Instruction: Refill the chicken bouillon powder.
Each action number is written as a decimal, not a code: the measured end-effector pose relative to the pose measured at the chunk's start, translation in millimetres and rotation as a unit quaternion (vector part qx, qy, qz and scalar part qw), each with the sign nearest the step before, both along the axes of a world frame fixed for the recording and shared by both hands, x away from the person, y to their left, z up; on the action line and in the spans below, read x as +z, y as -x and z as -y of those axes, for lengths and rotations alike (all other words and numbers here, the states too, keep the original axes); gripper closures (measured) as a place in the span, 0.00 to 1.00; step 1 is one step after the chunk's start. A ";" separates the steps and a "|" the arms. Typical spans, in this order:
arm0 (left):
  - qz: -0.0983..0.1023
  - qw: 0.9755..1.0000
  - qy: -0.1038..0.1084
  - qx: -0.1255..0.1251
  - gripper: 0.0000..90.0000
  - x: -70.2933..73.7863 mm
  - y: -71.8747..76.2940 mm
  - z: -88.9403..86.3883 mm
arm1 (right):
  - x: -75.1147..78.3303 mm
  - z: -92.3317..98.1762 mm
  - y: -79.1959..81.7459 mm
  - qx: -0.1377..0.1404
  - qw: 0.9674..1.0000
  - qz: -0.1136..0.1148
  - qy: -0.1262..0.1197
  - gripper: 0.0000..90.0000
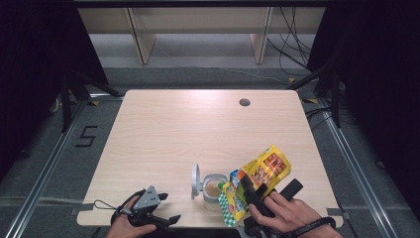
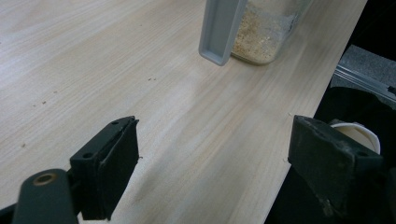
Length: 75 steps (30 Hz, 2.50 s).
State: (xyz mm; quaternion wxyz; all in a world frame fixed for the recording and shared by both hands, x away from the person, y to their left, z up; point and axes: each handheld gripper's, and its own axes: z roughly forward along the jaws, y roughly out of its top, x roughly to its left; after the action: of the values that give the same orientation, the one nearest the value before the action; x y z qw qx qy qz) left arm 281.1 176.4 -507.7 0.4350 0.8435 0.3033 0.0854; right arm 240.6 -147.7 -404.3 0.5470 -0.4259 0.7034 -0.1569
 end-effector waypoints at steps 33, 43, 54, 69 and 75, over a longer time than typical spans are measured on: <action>0.000 1.000 0.002 -0.004 0.17 0.6 -1.3 -0.9 | -3.1 0.9 -0.9 0.011 1.000 0.005 -0.007 0.77; 0.001 1.000 0.004 -0.003 0.17 1.0 -0.6 -0.3 | -3.1 -0.1 -0.7 0.012 1.000 0.004 -0.006 0.78; 0.003 1.000 0.008 0.001 0.17 1.6 0.4 -0.1 | -4.3 -2.2 -0.6 0.014 1.000 0.006 -0.005 0.78; 0.010 1.000 -0.002 -0.003 0.17 2.8 -0.6 -1.7 | -3.4 -2.0 -0.5 0.012 1.000 0.002 -0.007 0.79; 0.007 1.000 -0.004 0.000 0.17 3.0 -0.3 -1.6 | -2.7 -1.8 0.0 0.014 1.000 0.004 -0.005 0.79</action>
State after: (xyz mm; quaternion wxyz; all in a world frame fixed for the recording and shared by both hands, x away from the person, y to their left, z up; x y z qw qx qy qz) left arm 281.4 178.0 -504.8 0.4336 0.8447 0.2997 0.0928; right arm 240.6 -145.9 -406.9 0.5544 -0.4323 0.6958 -0.1471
